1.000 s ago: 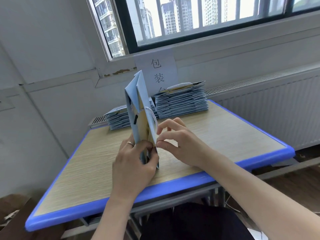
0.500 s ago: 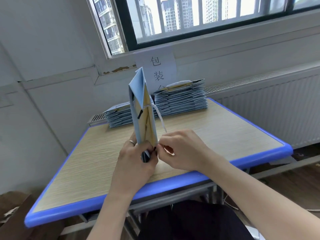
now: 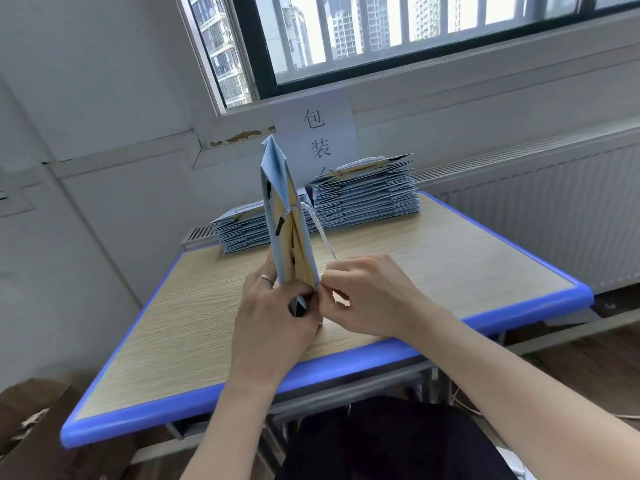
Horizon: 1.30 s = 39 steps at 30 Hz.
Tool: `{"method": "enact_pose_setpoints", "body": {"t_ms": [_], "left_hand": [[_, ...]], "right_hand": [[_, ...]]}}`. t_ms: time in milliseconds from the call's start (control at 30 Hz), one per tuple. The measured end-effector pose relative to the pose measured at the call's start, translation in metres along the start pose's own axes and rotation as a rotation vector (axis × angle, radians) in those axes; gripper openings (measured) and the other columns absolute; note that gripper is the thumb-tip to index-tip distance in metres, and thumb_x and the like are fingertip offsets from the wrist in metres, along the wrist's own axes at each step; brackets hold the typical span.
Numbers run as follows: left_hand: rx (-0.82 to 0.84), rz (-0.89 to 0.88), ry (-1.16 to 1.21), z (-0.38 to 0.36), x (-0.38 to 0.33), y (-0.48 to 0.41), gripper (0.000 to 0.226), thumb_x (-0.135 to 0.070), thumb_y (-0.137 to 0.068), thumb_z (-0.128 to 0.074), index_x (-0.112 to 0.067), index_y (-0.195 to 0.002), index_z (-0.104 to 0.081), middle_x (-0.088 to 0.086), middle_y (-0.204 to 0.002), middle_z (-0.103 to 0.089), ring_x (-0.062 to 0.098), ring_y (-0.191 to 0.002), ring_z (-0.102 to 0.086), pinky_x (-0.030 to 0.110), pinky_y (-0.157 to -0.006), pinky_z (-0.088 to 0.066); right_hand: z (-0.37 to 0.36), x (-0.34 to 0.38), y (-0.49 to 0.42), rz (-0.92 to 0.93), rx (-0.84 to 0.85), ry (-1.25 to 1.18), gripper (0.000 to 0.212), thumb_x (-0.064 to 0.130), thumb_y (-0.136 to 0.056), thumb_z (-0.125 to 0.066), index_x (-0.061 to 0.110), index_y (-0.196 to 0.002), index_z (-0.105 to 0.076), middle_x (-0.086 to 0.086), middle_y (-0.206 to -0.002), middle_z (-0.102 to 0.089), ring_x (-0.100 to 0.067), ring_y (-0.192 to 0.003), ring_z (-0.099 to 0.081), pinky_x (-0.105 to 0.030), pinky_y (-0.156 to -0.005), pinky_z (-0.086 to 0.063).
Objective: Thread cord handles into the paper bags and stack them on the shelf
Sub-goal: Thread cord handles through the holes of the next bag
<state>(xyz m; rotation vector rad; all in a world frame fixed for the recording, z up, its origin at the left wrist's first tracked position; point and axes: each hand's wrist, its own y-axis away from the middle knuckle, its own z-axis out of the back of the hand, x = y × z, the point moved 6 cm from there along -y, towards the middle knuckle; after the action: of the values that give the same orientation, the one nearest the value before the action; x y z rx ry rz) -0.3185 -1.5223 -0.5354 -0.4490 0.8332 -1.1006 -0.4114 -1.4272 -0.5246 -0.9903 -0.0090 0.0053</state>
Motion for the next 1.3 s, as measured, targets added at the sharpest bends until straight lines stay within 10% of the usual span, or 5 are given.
{"method": "enact_pose_setpoints", "body": {"t_ms": [267,533,800,1167,1300], "left_hand": [[0.029,-0.041,-0.102,0.001,-0.007,0.005,0.002,-0.03,-0.075,-0.071,-0.029,-0.077,-0.071,-0.006,-0.121,-0.06,0.023,-0.121,-0.049,0.032,-0.066,-0.052],[-0.264,0.018,0.007,0.03,-0.009,0.004,0.04,-0.029,-0.079,-0.044,-0.013,-0.095,-0.077,0.008,-0.113,-0.071,0.03,-0.068,-0.062,0.029,-0.063,-0.043],[-0.357,0.134,0.269,0.041,-0.021,-0.02,0.04,-0.049,-0.09,-0.048,-0.025,-0.104,-0.077,0.008,-0.129,-0.066,0.034,-0.109,-0.061,0.044,-0.086,-0.049],[-0.325,0.045,0.045,0.023,-0.018,-0.036,0.012,-0.006,-0.079,-0.077,-0.018,-0.08,-0.081,0.019,-0.096,-0.067,0.039,-0.098,-0.06,0.018,-0.077,-0.034],[-0.245,0.068,0.036,0.021,-0.018,-0.033,0.017,-0.003,-0.071,-0.082,-0.02,-0.073,-0.08,0.018,-0.089,-0.064,0.047,-0.112,-0.055,0.041,-0.083,-0.049]], "right_hand": [[-0.003,-0.007,0.002,-0.109,0.043,0.091,0.041,0.034,-0.087,-0.051,0.019,-0.049,-0.045,0.009,-0.045,-0.037,-0.015,-0.04,-0.033,-0.021,-0.045,-0.021],[-0.003,-0.009,0.002,-0.09,0.039,0.123,0.037,0.025,-0.085,-0.051,0.016,-0.05,-0.043,0.006,-0.045,-0.041,-0.018,-0.036,-0.033,-0.023,-0.041,-0.02],[-0.006,-0.008,0.003,-0.089,0.053,0.119,0.035,0.025,-0.083,-0.049,0.017,-0.049,-0.045,0.006,-0.044,-0.042,-0.018,-0.035,-0.034,-0.022,-0.043,-0.02],[-0.003,-0.007,0.001,-0.091,0.023,0.081,0.032,0.027,-0.079,-0.047,0.018,-0.05,-0.038,0.004,-0.044,-0.041,-0.02,-0.038,-0.028,-0.023,-0.044,-0.017],[-0.005,-0.008,0.002,-0.095,0.033,0.091,0.033,0.026,-0.079,-0.047,0.016,-0.048,-0.042,0.004,-0.043,-0.041,-0.02,-0.037,-0.031,-0.023,-0.045,-0.017]]}}
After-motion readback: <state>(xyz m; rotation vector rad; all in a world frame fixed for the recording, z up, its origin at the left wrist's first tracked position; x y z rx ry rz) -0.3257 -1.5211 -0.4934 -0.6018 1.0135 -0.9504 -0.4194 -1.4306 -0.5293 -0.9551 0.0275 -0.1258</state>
